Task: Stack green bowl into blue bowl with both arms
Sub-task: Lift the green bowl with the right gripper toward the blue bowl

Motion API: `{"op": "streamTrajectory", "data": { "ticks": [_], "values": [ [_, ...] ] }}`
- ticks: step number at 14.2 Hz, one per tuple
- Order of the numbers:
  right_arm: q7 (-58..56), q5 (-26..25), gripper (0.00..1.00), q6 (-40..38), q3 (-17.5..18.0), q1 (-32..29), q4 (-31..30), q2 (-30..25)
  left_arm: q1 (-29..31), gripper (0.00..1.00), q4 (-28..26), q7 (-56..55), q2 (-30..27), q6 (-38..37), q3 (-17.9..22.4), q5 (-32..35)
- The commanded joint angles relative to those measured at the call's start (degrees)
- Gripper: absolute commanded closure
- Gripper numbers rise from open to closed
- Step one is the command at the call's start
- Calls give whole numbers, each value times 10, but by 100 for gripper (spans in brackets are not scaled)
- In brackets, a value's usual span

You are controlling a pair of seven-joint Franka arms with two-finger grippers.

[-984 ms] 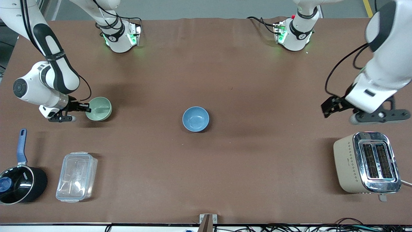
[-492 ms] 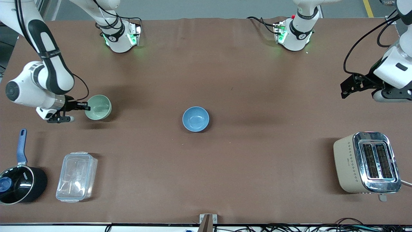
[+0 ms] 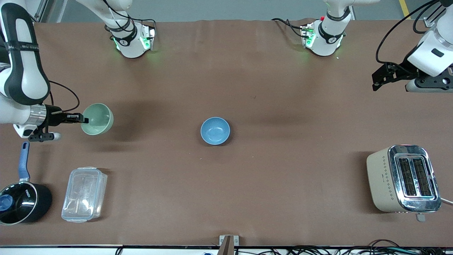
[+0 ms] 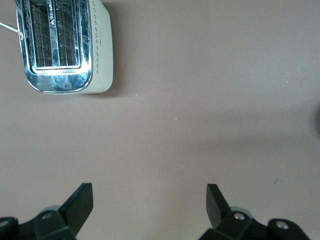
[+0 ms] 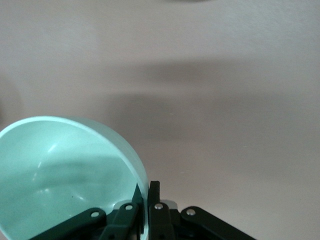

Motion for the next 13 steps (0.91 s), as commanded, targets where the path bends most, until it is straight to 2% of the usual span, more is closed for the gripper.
{"op": "streamTrajectory", "data": {
  "ticks": [1, 3, 6, 9, 13],
  "values": [
    [100, 9, 100, -38, 1, 54, 46, 0, -3, 0, -13, 8, -14, 2, 8, -9],
    [175, 14, 100, -40, 1, 93, 65, 1, -2, 0, -8, 8, -10, 2, 8, -9],
    [256, 87, 100, -28, -1, 154, 82, 5, -3, 0, -8, 8, -9, 2, 8, -9],
    [319, 122, 100, 11, -1, 195, 90, 17, -4, 0, -1, 8, 0, 6, 8, -9],
    [414, 129, 100, 83, -1, 278, 90, 46, -3, 0, 8, 9, 8, 6, 8, -10]
  ]
}}
